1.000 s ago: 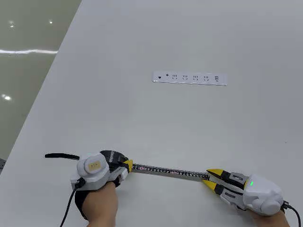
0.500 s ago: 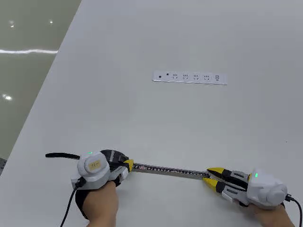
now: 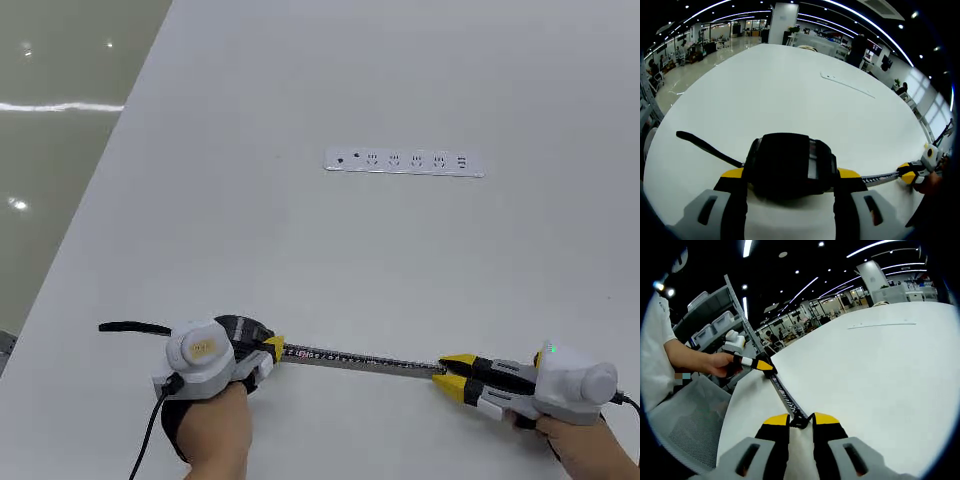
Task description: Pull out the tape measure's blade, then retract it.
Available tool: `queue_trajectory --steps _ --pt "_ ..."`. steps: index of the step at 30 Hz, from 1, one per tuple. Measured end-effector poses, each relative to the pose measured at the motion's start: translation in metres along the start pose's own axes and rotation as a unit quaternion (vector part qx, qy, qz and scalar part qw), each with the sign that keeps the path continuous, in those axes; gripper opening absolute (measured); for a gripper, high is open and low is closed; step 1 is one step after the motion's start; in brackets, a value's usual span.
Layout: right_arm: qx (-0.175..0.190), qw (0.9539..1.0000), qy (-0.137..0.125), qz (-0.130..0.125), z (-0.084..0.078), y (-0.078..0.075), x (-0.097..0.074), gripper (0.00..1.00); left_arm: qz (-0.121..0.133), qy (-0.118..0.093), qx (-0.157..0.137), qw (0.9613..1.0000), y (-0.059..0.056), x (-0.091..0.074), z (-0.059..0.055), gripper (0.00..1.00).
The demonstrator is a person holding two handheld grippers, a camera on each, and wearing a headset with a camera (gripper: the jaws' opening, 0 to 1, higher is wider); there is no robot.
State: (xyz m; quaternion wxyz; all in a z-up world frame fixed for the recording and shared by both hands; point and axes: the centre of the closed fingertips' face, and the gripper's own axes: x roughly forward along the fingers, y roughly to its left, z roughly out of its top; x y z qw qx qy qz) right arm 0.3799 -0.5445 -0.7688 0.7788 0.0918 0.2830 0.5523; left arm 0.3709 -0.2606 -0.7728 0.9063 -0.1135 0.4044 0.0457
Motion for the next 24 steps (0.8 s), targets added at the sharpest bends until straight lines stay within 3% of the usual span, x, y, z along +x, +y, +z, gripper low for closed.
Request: queue_trajectory --steps 9,11,16,20,22,23,24 --pt "0.024 0.9997 -0.003 0.009 0.0013 0.0 -0.002 0.16 0.0 -0.001 0.002 1.0 -0.0002 -0.0003 -0.0001 0.68" --pt "0.052 0.9986 -0.002 0.011 0.0003 -0.0001 -0.002 0.16 0.001 0.0 0.003 1.0 -0.0002 -0.0004 -0.0002 0.68" --pt "0.065 0.9978 -0.002 0.013 0.0007 -0.0008 -0.0007 0.15 0.001 0.0 0.003 1.0 -0.0001 -0.0003 -0.0002 0.68" --pt "0.062 0.998 -0.001 0.012 0.0012 0.001 -0.001 0.14 0.002 0.0 0.003 1.0 0.0001 0.0001 -0.0004 0.68" --pt "0.023 0.9996 -0.006 0.011 0.0027 0.0009 -0.0017 0.14 0.001 0.0 0.004 1.0 0.0002 0.0001 -0.0005 0.68" --pt "0.025 0.9996 -0.006 0.011 0.0024 0.0023 -0.002 0.14 0.001 0.0 0.004 1.0 0.0001 0.0 -0.0005 0.68" --pt "-0.004 0.9999 -0.008 0.008 0.0034 0.0023 -0.0022 0.13 0.001 0.0 0.004 1.0 0.0001 0.0 -0.0004 0.68"
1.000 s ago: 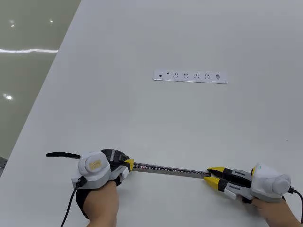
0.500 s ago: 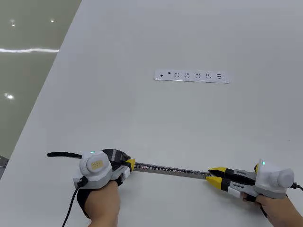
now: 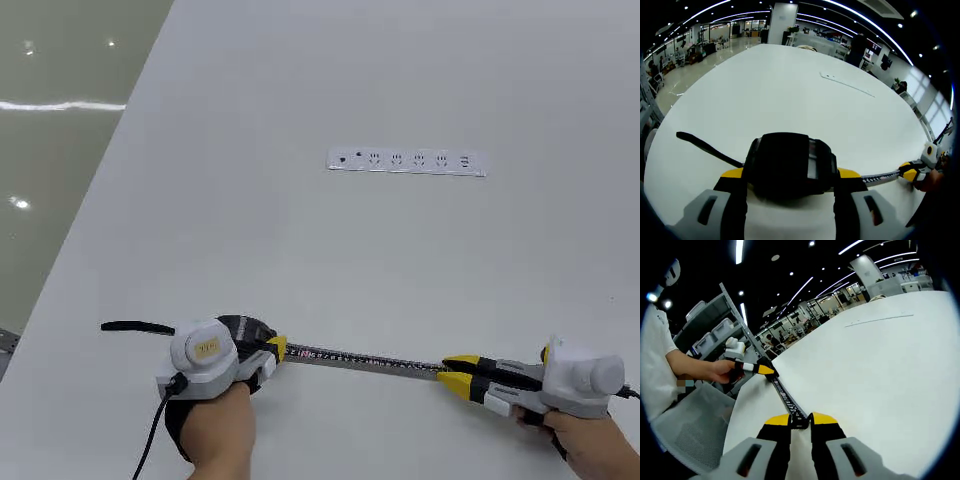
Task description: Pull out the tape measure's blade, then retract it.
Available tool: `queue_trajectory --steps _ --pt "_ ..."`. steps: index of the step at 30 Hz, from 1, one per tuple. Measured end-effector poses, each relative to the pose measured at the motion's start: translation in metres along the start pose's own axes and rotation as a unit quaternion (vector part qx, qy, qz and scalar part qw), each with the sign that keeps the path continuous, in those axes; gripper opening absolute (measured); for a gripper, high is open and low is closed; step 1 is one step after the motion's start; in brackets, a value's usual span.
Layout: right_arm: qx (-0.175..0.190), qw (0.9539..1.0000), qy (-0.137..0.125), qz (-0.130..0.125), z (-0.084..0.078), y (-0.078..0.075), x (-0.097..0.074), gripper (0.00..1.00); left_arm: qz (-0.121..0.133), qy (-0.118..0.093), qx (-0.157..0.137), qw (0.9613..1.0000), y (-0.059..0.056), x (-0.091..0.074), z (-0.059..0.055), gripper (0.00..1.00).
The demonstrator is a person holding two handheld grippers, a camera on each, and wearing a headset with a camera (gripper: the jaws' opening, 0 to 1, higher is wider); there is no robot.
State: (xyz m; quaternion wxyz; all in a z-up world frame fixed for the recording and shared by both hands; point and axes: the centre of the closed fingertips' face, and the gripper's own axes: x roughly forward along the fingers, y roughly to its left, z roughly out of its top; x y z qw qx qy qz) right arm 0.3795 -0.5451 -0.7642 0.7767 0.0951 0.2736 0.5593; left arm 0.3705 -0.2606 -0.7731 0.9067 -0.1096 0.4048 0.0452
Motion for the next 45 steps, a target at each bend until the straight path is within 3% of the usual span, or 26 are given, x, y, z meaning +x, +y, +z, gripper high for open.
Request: queue_trajectory --steps 3,6,10,20,22,45 --pt "-0.024 0.9997 0.0 -0.003 -0.0029 0.0003 -0.0001 0.13 0.001 -0.001 0.0 1.0 0.0 -0.0002 0.0002 0.68" --pt "-0.071 0.9974 -0.003 -0.01 -0.0018 0.001 0.0003 0.13 0.001 -0.001 0.0 1.0 0.0002 -0.0001 0.0001 0.68" --pt "-0.087 0.996 -0.006 -0.018 -0.0007 0.0016 0.0 0.12 0.001 -0.001 0.0 1.0 0.0004 0.0002 -0.0002 0.68" --pt "-0.09 0.9956 -0.009 -0.024 -0.001 -0.0011 0.0001 0.12 0.004 -0.001 -0.001 1.0 0.0005 0.0001 0.0 0.68" --pt "-0.095 0.9952 0.003 -0.024 -0.0058 -0.0009 0.0016 0.11 0.005 -0.001 -0.001 1.0 0.0006 0.0001 -0.0002 0.68" --pt "-0.086 0.9959 -0.004 -0.027 -0.0036 -0.0009 0.0001 0.11 0.006 0.002 0.0 1.0 0.0002 0.0001 -0.001 0.67"
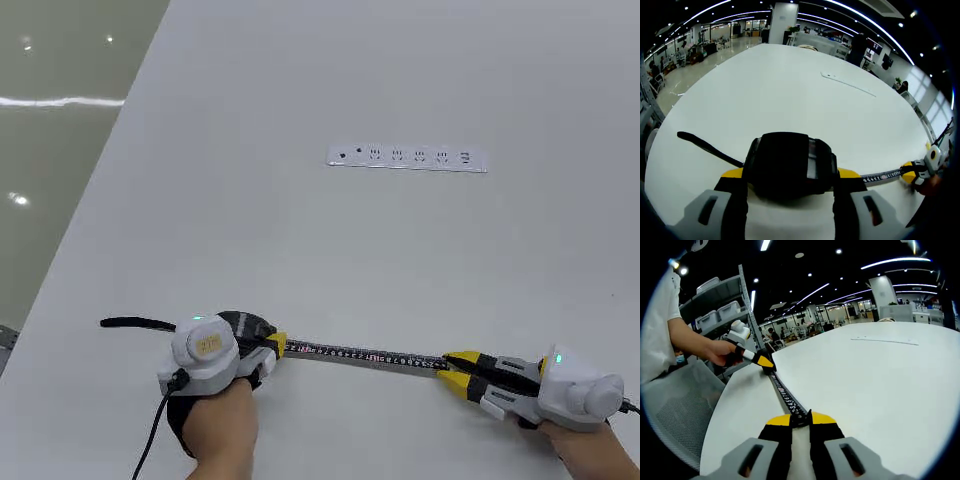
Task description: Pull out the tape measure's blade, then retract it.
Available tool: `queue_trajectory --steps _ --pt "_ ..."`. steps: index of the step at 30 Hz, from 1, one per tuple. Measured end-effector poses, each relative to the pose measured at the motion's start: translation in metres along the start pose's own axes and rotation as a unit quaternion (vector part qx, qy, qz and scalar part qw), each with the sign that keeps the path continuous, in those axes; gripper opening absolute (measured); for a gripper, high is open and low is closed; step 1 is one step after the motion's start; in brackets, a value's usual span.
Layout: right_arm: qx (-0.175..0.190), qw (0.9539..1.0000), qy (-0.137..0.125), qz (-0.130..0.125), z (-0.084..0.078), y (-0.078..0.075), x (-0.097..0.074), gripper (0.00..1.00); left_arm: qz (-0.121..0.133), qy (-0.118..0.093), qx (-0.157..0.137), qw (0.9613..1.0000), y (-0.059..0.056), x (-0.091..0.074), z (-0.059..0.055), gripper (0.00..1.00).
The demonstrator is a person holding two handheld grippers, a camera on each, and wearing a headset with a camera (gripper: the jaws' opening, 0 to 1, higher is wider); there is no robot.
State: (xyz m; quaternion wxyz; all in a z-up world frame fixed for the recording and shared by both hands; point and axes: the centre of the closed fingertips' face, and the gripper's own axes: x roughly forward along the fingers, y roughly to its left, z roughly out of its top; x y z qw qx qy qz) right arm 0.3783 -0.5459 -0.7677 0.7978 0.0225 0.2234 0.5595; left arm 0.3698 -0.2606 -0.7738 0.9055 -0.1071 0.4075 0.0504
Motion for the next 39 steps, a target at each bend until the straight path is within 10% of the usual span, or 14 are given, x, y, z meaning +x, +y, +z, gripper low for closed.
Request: queue_trajectory --steps 39 --pt "-0.006 0.9997 0.003 0.025 0.01 0.015 0.036 0.11 -0.001 0.001 -0.003 1.0 0.001 0.0 0.0 0.67"
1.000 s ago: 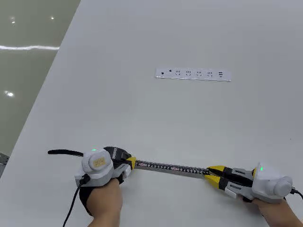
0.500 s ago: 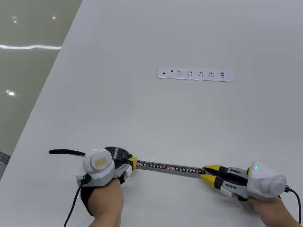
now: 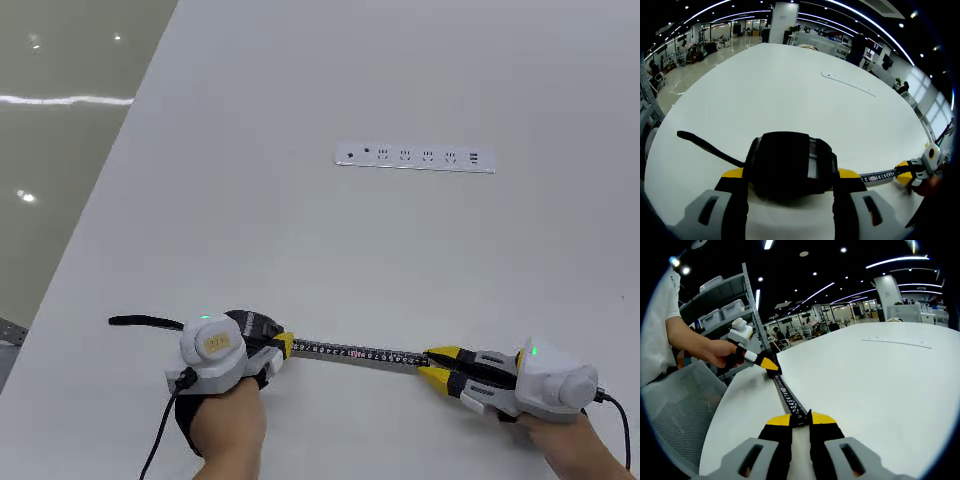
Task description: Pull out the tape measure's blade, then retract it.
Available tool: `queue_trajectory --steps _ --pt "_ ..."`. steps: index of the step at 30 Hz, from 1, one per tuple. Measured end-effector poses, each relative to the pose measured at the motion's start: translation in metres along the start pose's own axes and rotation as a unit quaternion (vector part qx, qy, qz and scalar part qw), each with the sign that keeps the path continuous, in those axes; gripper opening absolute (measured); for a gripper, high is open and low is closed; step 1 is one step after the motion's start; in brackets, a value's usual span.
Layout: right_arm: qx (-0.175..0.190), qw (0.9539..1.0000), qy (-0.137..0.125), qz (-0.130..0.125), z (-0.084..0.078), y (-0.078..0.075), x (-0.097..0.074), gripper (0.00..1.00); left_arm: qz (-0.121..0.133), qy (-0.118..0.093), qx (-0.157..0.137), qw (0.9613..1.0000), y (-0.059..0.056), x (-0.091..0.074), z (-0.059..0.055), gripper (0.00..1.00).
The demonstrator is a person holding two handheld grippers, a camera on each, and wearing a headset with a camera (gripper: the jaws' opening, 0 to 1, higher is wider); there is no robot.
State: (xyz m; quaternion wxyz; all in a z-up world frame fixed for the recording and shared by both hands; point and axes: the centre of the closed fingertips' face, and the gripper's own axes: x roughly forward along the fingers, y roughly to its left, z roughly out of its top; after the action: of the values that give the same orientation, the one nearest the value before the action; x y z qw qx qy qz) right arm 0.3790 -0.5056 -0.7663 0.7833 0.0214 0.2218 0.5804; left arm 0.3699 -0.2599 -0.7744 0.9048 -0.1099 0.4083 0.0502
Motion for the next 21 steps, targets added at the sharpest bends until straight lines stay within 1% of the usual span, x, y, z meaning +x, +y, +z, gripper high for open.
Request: queue_trajectory --steps 21 --pt "0.0 0.9999 0.007 0.015 0.003 0.008 0.021 0.11 -0.001 0.0 0.0 1.0 0.0 0.0 0.0 0.67"
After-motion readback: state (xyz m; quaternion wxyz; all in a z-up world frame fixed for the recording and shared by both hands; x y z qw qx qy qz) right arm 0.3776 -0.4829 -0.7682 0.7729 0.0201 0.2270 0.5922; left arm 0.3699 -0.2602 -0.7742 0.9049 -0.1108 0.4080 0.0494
